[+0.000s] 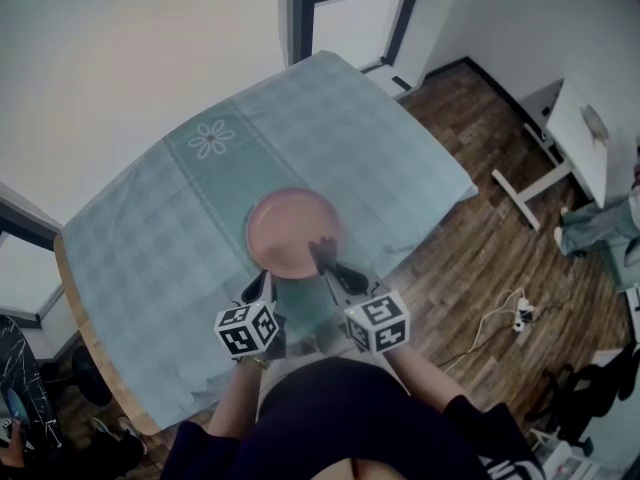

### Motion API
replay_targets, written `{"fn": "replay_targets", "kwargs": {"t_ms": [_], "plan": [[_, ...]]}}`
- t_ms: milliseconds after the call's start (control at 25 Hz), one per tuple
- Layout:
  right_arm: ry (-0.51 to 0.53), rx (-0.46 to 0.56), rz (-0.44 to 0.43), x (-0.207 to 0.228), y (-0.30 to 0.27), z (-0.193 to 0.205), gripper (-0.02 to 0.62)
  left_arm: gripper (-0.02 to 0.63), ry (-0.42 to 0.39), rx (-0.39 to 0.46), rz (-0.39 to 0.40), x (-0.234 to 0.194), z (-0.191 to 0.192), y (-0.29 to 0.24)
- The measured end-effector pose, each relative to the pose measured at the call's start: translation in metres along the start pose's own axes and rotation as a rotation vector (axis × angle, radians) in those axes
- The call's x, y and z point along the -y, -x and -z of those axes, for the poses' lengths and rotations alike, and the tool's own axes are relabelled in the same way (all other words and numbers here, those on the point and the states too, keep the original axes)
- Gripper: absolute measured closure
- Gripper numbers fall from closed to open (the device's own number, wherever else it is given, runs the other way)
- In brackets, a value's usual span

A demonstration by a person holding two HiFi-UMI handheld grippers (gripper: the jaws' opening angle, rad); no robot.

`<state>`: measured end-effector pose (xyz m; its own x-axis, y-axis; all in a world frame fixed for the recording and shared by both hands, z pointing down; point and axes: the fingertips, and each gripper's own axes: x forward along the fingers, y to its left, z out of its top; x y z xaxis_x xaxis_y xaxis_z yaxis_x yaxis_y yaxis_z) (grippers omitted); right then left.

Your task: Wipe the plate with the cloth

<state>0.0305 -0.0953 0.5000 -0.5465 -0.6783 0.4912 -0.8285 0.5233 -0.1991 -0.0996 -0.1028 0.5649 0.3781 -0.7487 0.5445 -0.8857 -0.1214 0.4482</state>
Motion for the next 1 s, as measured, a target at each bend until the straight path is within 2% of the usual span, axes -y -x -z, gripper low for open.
{"fn": "replay_targets", "kwargs": {"t_ms": [640, 800, 1000], "plan": [[0.043, -0.069, -0.058, 0.021, -0.075, -0.022, 0.562, 0.585, 0.06, -0.059, -0.085, -0.052, -0.016, -0.048], [0.06, -0.098, -0.061, 0.025, -0.094, -0.02, 0.561, 0.508, 0.077, -0.085, -0.096, -0.065, -0.013, -0.059], [0.078, -0.117, -0.054, 0.029, -0.115, -0.02, 0.562, 0.45, 0.097, -0.112, -0.089, -0.076, -0.011, -0.074]]}}
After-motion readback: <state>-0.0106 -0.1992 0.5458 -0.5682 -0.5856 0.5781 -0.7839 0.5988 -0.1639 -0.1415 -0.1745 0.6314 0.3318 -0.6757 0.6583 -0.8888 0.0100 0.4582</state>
